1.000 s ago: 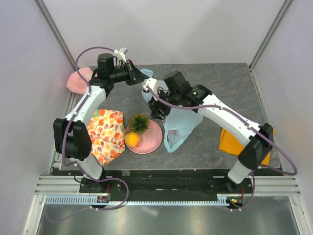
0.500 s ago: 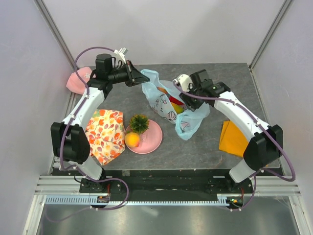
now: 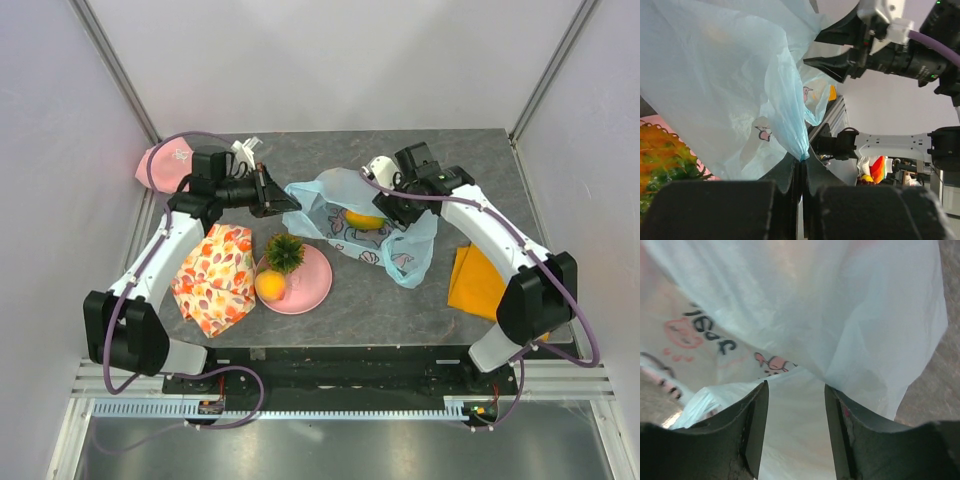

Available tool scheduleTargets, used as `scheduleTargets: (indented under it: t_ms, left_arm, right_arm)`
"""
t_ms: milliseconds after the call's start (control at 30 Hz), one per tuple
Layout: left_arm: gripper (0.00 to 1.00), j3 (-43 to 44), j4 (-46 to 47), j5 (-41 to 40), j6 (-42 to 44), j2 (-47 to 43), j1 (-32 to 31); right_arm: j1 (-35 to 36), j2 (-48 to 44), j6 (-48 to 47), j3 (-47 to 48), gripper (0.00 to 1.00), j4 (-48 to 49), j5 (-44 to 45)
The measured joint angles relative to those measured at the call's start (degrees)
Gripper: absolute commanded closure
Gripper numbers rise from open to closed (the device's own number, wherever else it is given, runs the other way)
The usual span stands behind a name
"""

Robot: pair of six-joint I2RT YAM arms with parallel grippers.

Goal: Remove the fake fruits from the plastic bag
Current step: Adjust the plastic bag at the center of the board.

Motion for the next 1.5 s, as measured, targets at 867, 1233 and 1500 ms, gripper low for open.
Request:
scheduleTargets:
  t_ms: [867,1233,1500]
  left_arm:
    - [0.98,10.0,1.8,-0.8,0.1,8.0,-0.7]
    - [0.98,10.7,3.8,0.4,0.1,9.0,-0.7]
    - [0.98,10.7,4.1,0.8,0.1,9.0,-0.7]
  right_arm:
    - [5.2,16.9,-28.0,26.3,0.50,-16.2,-23.1]
    - [11.3,8.9,-22.5,21.8,0.53,-10.3,-25.7]
    - [9.7,14.7,-17.3,21.8,0.54,-6.4,-26.1]
